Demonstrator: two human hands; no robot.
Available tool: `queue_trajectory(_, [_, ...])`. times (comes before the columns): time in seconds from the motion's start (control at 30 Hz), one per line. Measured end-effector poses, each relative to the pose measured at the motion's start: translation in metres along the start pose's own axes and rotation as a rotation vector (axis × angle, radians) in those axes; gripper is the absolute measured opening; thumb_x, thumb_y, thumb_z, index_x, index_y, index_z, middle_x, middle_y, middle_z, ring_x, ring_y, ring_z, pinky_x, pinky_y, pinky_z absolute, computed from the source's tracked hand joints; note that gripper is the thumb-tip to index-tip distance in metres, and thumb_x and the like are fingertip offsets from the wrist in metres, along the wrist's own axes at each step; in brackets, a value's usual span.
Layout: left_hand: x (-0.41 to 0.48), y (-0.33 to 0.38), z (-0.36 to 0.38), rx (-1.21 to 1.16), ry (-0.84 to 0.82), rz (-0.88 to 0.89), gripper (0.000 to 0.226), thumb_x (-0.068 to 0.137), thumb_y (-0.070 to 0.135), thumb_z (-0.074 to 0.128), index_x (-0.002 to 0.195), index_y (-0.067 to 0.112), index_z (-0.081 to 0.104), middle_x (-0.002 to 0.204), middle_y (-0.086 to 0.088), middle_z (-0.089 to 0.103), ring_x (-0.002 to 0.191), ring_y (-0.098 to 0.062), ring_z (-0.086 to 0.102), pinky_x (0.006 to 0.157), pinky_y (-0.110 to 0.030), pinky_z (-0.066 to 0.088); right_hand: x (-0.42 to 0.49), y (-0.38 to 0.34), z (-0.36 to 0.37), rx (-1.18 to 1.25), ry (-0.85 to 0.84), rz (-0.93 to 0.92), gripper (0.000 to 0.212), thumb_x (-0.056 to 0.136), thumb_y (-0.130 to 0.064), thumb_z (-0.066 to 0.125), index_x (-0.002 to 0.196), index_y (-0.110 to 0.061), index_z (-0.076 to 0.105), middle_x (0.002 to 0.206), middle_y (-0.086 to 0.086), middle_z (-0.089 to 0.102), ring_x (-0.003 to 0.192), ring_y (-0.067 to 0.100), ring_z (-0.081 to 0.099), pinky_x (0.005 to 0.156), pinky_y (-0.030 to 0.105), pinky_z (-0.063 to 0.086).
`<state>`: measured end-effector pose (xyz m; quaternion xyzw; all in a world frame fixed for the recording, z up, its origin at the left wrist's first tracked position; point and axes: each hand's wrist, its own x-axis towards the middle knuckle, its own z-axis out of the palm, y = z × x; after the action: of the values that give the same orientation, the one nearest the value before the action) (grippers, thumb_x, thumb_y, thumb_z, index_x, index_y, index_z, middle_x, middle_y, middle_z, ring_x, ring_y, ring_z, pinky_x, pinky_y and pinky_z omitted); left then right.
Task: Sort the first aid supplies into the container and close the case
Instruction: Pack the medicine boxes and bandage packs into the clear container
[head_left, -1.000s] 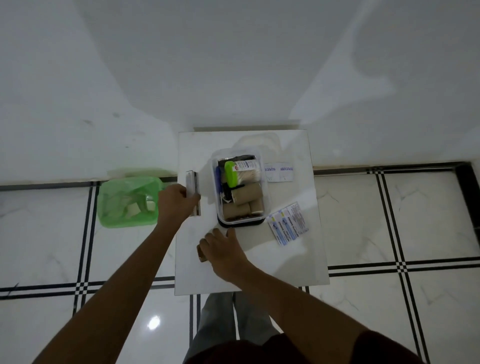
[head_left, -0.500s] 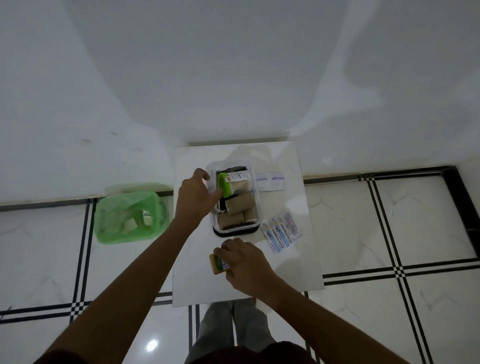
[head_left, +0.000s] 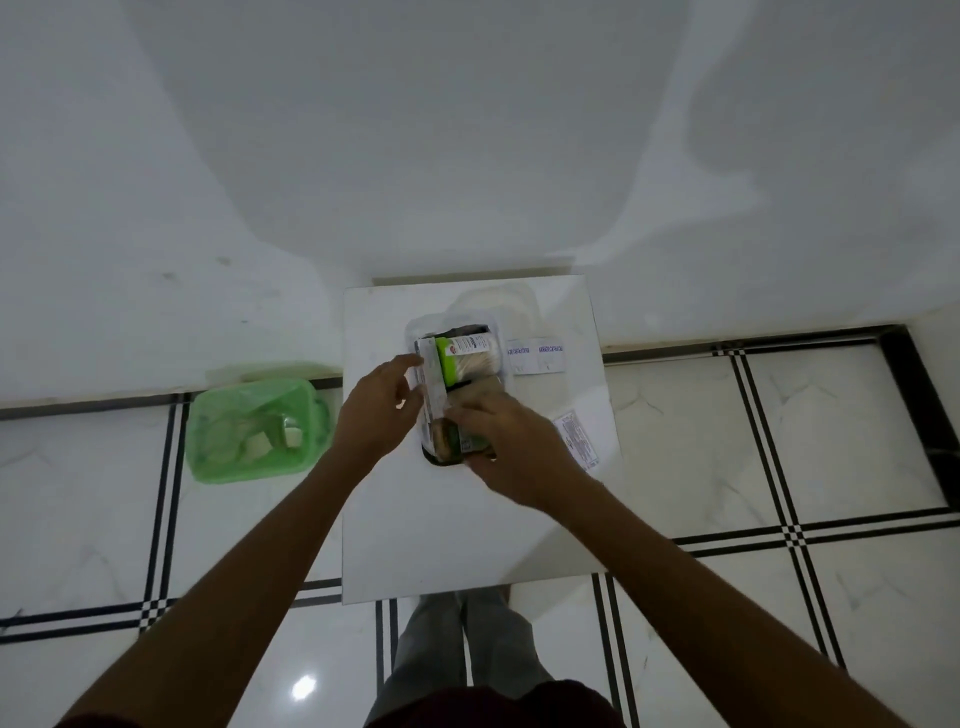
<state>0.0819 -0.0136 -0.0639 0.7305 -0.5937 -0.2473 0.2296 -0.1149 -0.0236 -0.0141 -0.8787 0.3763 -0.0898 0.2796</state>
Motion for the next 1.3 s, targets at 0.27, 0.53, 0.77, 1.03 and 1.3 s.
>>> queue_trajectory(0.27, [0.003, -0.006, 0.002, -0.276, -0.117, -0.204, 0.043, 0.093, 0.023, 0.057, 0.135, 0.023, 0.051, 0.084, -0.013, 0.07, 0.065, -0.027, 0.071, 0.055, -0.038, 0.061, 0.037, 0.029, 0.007, -0.162, -0.256, -0.054, 0.046, 0.086, -0.011, 0.066, 0.13, -0.012, 0.054, 0.131, 0.01, 0.056, 0.118, 0.03, 0.052, 0.087, 0.045, 0.054])
queue_trajectory(0.53, [0.006, -0.004, -0.001, -0.362, -0.103, -0.262, 0.041, 0.089, 0.015, 0.061, 0.129, 0.02, 0.057, 0.085, -0.017, 0.071, 0.07, -0.028, 0.071, 0.053, -0.027, 0.06, 0.025, 0.046, 0.035, -0.031, -0.232, -0.01, 0.027, 0.084, 0.006, 0.062, 0.107, -0.006, 0.071, 0.118, 0.014, 0.065, 0.1, 0.03, 0.063, 0.079, 0.043, 0.057])
queue_trajectory(0.77, [-0.002, 0.005, -0.001, -0.192, -0.028, -0.188, 0.039, 0.09, 0.019, 0.06, 0.129, 0.015, 0.056, 0.075, -0.015, 0.07, 0.066, -0.029, 0.067, 0.072, -0.043, 0.058, 0.04, 0.029, 0.027, 0.067, -0.176, 0.206, 0.013, 0.081, -0.004, 0.065, 0.09, -0.005, 0.073, 0.101, 0.014, 0.069, 0.088, 0.029, 0.065, 0.079, 0.039, 0.057])
queue_trajectory(1.03, [-0.047, 0.046, 0.023, 0.109, 0.206, 0.375, 0.022, 0.087, 0.012, 0.058, 0.107, 0.006, 0.065, 0.107, -0.013, 0.068, 0.097, -0.028, 0.061, 0.078, -0.04, 0.05, -0.029, 0.067, 0.009, 0.226, 0.477, 0.791, 0.029, 0.079, -0.016, 0.073, 0.106, -0.008, 0.066, 0.102, 0.011, 0.064, 0.097, 0.025, 0.059, 0.074, 0.027, 0.043])
queue_trajectory(1.3, [-0.006, 0.094, 0.06, 0.055, 0.053, 0.487, 0.017, 0.084, 0.008, 0.056, 0.094, 0.003, 0.068, 0.092, -0.011, 0.071, 0.087, -0.024, 0.063, 0.08, -0.036, 0.052, -0.054, 0.101, 0.044, 0.135, 0.042, 0.992, 0.084, 0.056, -0.049, 0.086, 0.118, -0.01, 0.046, 0.116, 0.011, 0.047, 0.111, 0.029, 0.044, 0.084, 0.043, 0.048])
